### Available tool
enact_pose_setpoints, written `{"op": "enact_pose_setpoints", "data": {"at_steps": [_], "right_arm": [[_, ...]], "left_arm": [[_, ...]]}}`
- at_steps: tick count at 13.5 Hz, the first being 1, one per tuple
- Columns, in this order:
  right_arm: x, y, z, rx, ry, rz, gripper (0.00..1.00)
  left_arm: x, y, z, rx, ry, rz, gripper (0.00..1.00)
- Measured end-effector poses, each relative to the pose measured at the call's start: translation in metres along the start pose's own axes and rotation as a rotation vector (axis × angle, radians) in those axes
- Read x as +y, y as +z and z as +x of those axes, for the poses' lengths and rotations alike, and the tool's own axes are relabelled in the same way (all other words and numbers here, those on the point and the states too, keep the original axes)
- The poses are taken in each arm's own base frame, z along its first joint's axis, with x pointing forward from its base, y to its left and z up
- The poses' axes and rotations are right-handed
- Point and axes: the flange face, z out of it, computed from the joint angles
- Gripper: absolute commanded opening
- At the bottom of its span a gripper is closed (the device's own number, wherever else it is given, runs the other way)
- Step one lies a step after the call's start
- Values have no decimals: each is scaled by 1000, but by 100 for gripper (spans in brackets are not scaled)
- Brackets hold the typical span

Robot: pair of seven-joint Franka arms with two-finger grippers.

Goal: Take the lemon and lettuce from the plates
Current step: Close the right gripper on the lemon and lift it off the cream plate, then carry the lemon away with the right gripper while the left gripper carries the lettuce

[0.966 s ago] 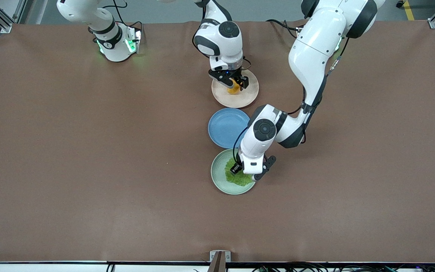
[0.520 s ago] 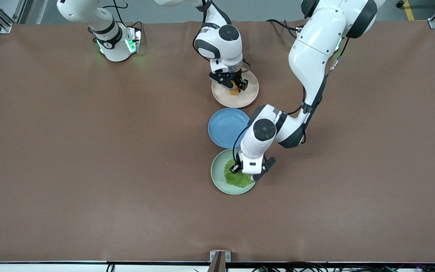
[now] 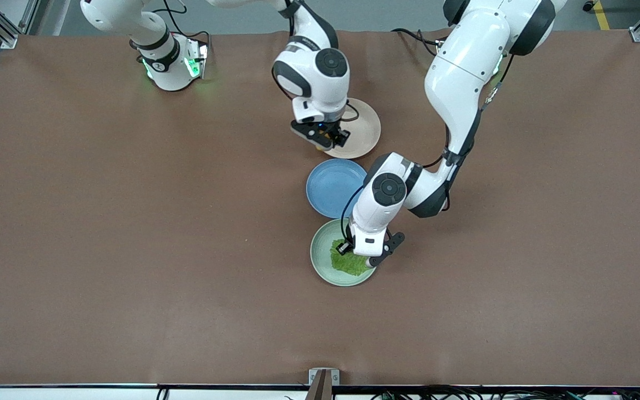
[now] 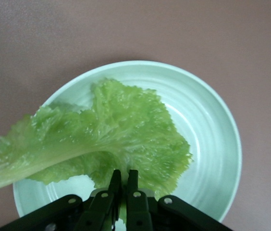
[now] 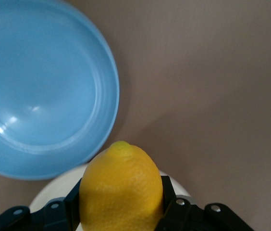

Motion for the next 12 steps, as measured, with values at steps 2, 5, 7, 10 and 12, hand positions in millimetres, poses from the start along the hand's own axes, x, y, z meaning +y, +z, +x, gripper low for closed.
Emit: {"op": "enact_pose_setpoints", "data": {"at_steps": [2,5,7,10,12], "right_arm": [[20,-30,69,-10,-59,-4,0],[71,-13,174,-25,-164,-8,0],[122,11,242,-26,-265,10,0],[210,37,325,-22,-418,31,1],[261,57,360,5,-498,57,1]], "left_arm": [[6,-14,-1,-2,3,-1,0],[17,-60,-8,-18,15,25,0],[23,-106,-7,-21,17,37,0],[11,-167,22,-31,37,101,0],[-15,-188,56,-40,52,150,0]]}}
